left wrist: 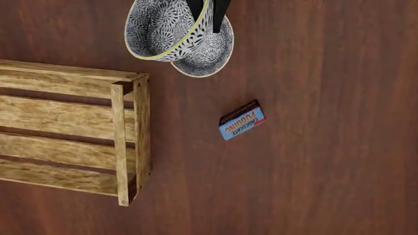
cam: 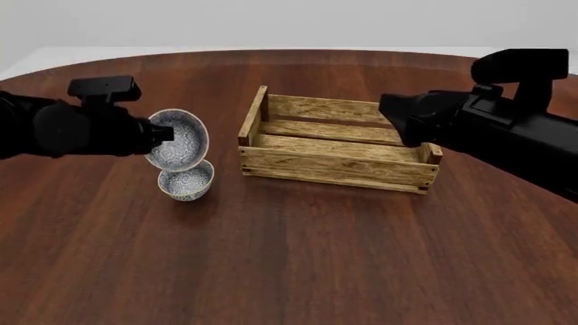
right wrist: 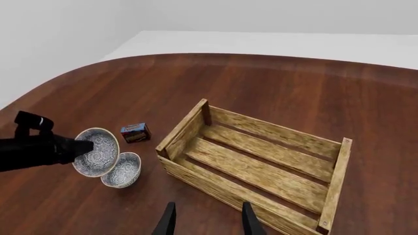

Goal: Stack the right bowl on the left bowl and place them in the tray.

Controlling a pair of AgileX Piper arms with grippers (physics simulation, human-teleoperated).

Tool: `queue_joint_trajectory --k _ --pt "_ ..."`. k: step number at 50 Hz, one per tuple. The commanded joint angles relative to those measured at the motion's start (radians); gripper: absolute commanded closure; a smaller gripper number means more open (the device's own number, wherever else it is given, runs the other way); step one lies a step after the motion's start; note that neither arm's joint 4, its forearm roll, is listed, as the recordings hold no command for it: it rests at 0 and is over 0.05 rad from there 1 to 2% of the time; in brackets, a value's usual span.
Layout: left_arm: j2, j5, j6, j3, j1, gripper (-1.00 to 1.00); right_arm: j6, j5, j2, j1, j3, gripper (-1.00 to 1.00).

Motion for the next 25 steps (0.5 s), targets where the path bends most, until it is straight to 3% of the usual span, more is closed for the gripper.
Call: queue_joint_trajectory --k 1,25 --pt "-0.018 0.045 -0.005 -0.037 -0.026 1.00 -0.006 0.003 -0.002 -0.001 -0.001 -1.00" --pt "0.051 -0.017 -0.040 -0.003 -0.024 1.00 -0.008 0.006 -0.005 0.001 -0.001 -1.00"
